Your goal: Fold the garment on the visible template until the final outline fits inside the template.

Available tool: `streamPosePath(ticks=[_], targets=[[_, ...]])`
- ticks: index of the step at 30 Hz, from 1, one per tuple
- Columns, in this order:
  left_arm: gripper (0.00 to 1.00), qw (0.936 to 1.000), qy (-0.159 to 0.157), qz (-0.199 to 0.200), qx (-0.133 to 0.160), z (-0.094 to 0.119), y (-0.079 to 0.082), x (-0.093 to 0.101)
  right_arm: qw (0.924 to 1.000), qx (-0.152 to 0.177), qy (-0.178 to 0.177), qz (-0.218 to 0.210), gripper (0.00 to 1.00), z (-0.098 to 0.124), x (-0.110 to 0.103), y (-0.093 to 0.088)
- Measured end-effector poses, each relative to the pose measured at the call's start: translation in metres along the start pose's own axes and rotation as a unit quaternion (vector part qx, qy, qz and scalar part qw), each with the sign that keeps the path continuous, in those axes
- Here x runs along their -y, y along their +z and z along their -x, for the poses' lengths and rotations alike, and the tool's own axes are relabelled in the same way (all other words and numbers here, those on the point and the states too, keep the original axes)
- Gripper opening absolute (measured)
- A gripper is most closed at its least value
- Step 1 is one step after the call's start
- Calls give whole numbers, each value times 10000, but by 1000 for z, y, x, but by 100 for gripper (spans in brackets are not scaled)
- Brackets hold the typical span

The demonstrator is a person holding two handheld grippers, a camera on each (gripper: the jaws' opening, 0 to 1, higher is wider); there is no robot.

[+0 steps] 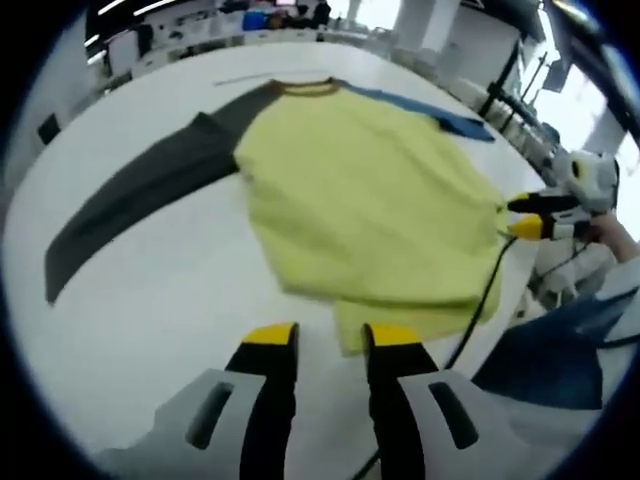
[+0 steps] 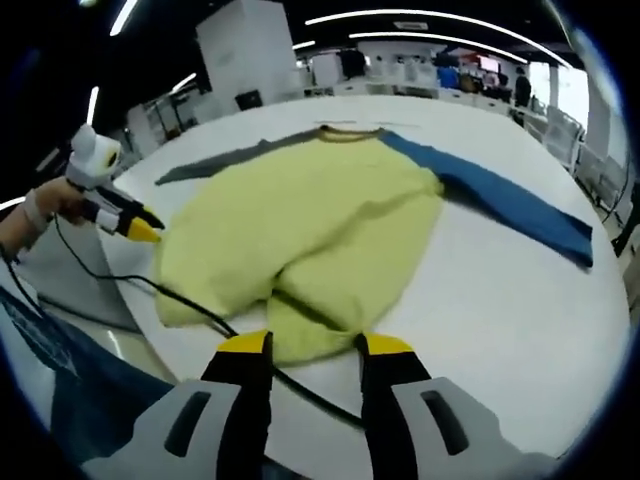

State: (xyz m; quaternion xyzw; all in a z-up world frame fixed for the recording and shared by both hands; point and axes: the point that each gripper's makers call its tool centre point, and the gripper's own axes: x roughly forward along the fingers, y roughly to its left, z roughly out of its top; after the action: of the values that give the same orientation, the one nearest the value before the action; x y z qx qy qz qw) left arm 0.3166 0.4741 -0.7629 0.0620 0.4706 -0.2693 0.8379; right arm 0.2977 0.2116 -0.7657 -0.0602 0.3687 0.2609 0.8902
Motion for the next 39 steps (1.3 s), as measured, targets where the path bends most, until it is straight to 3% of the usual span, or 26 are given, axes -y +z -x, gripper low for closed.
streamPosePath(ticks=[2, 9, 18, 26, 29, 30, 39], targets=[[23, 10000, 24, -55, -8, 0, 0, 1, 9996, -94, -98, 243, 33, 0, 2, -1], [23, 9992, 158, -352, -126, -1, -2, 1, 9988, -125, -161, 456, 32, -1, 1, -1], [20, 9981, 248, -523, -202, -1, -4, 4, 9988, -103, -159, 447, 26, 3, -3, -5], [12, 9984, 212, -447, -262, -3, -6, 5, 9979, -130, -105, 625, 21, 0, -9, -4], [6, 9989, 158, -361, -240, -3, -8, 8, 9979, -107, -93, 637, 18, 1, -9, -5], [1, 9993, 10, -284, -242, -6, -10, 14, 9979, -89, -59, 633, 17, 1, -11, -5], [0, 9997, 112, -157, -177, -7, -11, 14, 9981, -86, -39, 604, 14, 0, -12, -4]])
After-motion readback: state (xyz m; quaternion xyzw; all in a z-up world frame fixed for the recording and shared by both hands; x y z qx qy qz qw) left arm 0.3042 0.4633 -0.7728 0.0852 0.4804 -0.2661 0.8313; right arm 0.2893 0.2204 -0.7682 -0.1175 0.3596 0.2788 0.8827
